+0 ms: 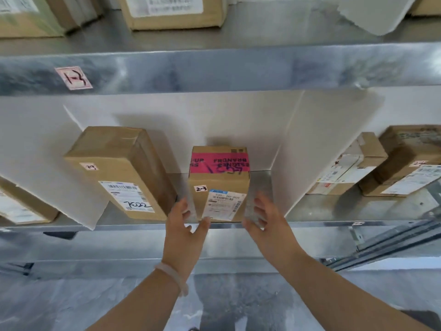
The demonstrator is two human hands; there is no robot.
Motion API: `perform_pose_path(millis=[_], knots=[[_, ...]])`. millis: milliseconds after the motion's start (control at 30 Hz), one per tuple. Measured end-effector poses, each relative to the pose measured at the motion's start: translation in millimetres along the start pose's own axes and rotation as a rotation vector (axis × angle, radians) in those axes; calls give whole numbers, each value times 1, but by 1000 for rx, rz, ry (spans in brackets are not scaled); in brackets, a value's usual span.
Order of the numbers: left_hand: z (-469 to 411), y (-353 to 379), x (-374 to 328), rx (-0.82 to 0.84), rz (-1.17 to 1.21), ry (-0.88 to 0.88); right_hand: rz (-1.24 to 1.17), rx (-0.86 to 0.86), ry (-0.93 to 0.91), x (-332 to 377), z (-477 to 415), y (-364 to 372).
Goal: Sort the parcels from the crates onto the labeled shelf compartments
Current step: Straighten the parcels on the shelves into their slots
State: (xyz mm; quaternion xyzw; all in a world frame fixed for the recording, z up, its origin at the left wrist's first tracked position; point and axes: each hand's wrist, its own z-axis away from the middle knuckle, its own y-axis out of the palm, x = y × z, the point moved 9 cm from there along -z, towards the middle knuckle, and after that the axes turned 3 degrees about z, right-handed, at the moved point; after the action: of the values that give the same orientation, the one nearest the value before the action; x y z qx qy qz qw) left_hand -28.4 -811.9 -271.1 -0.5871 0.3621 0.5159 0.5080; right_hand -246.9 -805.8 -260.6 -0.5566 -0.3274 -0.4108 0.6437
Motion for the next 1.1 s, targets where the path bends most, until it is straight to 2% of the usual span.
perform_pose_path(millis=[133, 467, 900, 1100], knots=[[-28, 13, -12, 109, 67, 62, -74, -96, -27, 13, -16, 5], [-58, 43, -14, 133, 74, 91, -217, -377, 12, 14, -31, -8], [-69, 56, -23, 137, 94, 105, -208, -457, 55, -1, -47, -12], [-59, 48, -22, 261, 63, 123, -327, -416, 101, -9, -35, 5]])
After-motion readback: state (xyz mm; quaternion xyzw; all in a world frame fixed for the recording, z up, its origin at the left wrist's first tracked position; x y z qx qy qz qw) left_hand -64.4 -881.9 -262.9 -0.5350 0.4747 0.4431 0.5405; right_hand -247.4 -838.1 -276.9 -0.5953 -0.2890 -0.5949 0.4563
